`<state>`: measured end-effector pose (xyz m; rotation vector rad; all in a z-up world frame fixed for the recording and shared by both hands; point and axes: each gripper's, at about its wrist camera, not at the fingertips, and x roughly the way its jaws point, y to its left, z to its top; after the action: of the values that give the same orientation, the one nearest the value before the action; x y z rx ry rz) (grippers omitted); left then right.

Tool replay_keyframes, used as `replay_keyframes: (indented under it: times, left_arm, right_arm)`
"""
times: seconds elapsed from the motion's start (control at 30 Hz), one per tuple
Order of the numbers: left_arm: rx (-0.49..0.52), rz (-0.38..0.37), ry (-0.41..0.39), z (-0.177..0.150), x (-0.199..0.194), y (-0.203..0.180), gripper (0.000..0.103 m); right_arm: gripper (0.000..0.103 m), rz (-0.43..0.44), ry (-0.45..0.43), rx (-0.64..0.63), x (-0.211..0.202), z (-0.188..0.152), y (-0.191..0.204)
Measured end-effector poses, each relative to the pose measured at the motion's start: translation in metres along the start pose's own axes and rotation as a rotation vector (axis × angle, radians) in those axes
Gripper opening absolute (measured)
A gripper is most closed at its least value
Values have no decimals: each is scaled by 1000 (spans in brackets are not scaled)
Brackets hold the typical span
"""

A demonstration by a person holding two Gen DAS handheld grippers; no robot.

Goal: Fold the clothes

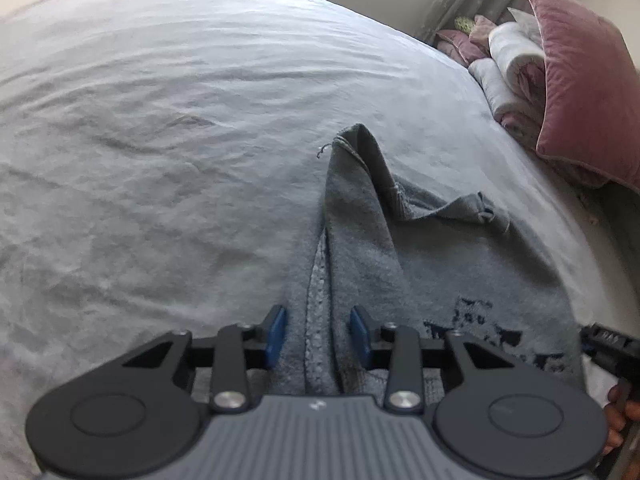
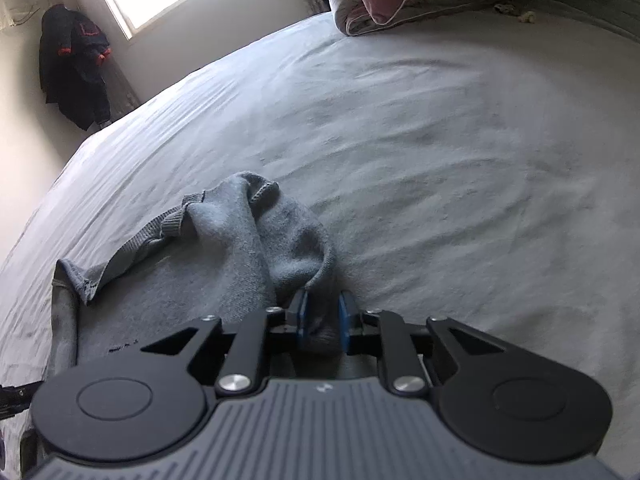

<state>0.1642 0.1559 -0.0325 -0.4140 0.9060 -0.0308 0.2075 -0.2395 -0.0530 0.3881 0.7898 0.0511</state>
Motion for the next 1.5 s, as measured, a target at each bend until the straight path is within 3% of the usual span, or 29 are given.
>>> replay_keyframes:
  times: [0.13,0.27,0.37,0.57,0.63,0.67,0.7,0.73,0.8,0.93,1.17,1.27,1.5]
  left_arm:
    - [-50,-69,26,5,-1,7,50]
    - [-69,-70,21,8,-5,4,48]
    - [-70,-110,-1,10,-15,2,48]
    - [-22,-110,119,0,-4,-11,48]
    - [-7,-74,131,-8,4,-15,42]
    - [2,-49,115,-12,6,-18,21]
    - [10,-27,101,-14,7,-21,8]
    - [14,-11,91,-16,8,-22,3]
    - [-1,3,73,-15,6,-20,3]
    - [43,110,-21,-1,-11,-14,2]
    - [234,479,-213,37,-20,-3,2]
    - [277,586,-258,57,-14,6,2]
    - [223,663,-252,85,21,33,3]
  right_arm:
    - [23,32,14,38,-4,3,-1]
    - [23,23,6,45,-2,1,-1]
    - [23,11,-4,32,-1,-2,2]
    - [23,-4,-11,7,1,-3,4]
    - [24,-10,-14,4,2,-4,5]
    - [25,-14,-16,-3,2,-5,7]
    - [22,-19,-17,-17,2,-5,8]
    - [13,-24,-19,-33,2,-5,10]
    - [5,-61,-32,-86,2,-5,15]
    - [4,-162,-94,-173,-5,3,20]
    - [4,-330,-191,-247,-8,33,9]
    - [4,-390,-224,-271,-6,46,3]
    - [3,-509,-261,-318,13,63,-13]
